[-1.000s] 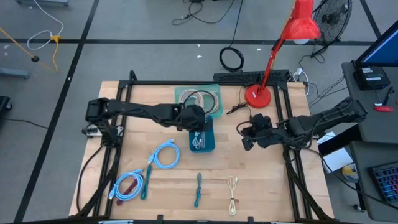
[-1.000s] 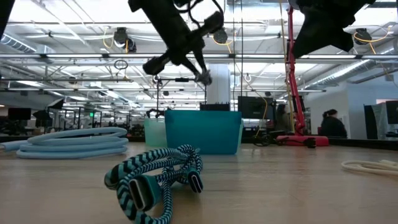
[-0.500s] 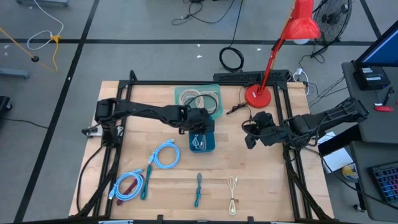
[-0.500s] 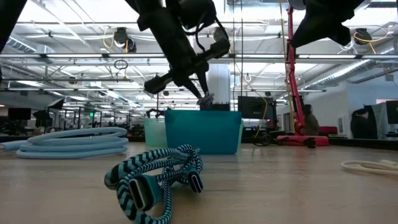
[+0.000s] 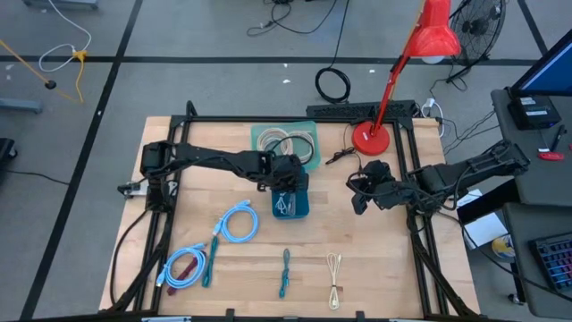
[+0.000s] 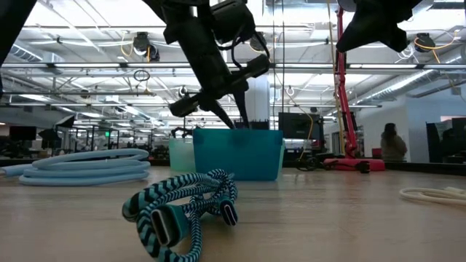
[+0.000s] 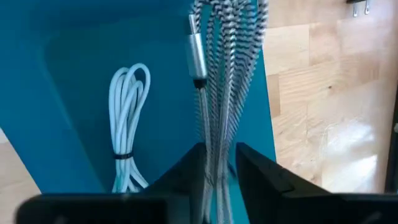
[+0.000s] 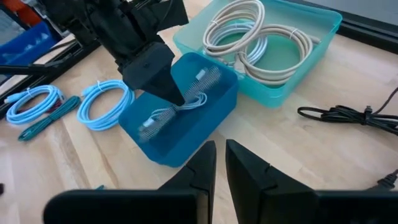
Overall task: Pick & Place USB Port
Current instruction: Put the black and white charger cable into the blue bin, then put the top light blue HDMI cable into the green bin
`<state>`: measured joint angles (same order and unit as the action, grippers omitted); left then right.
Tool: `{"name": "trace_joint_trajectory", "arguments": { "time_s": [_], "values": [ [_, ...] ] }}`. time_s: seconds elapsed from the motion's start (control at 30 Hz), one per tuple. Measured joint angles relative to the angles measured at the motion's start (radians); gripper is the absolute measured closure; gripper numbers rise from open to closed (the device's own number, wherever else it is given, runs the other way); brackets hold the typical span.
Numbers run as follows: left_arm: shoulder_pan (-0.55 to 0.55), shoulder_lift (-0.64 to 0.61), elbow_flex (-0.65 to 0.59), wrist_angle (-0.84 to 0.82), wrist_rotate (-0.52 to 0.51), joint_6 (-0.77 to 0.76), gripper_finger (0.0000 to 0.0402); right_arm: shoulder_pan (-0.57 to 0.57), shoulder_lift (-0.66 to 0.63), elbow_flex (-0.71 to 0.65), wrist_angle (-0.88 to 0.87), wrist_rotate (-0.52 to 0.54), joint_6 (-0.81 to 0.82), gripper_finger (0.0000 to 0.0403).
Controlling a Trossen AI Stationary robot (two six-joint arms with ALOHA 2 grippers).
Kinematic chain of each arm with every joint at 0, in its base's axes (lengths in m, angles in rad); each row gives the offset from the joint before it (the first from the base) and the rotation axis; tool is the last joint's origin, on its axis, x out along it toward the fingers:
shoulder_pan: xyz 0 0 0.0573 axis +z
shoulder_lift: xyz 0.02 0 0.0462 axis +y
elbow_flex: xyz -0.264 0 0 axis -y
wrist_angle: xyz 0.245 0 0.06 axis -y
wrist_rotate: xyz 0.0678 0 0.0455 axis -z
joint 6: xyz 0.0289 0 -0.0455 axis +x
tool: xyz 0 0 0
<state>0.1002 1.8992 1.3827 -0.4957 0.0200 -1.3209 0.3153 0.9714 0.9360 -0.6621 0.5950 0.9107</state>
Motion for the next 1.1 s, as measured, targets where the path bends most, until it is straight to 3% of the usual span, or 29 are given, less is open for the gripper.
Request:
{"name": "trace_joint_trajectory", "arguments": {
  "time_s": [0.23, 0.37, 0.53, 0.7, 0.83, 1.1],
  "values": [
    [0.012, -0.004, 0.000, 0.004, 0.027, 0.002, 0.0261, 0.000, 0.001, 0.000, 0.000, -0.023, -0.008, 0.0375],
    [0.011, -0.040, 0.000, 0.058, 0.077, 0.083, 0.0252, 0.000, 0.000, 0.000, -0.002, -0.024, -0.011, 0.0375],
    [0.000, -0.184, 0.000, 0.126, 0.115, 0.231, 0.0250, 0.000, 0.001, 0.000, -0.005, -0.052, -0.051, 0.0374],
    [-0.098, -0.338, 0.003, 0.046, 0.126, 0.298, 0.0250, -0.002, 0.000, 0.000, -0.011, -0.078, -0.089, 0.0373],
    [-0.240, -0.414, 0.002, -0.204, 0.050, 0.170, 0.0250, -0.002, 0.000, 0.000, -0.019, -0.080, -0.090, 0.0373],
    [-0.574, -0.428, 0.002, -0.550, -0.083, -0.304, 0.0250, -0.002, 0.000, 0.000, 0.017, -0.081, -0.159, 0.0373]
  ]
}}
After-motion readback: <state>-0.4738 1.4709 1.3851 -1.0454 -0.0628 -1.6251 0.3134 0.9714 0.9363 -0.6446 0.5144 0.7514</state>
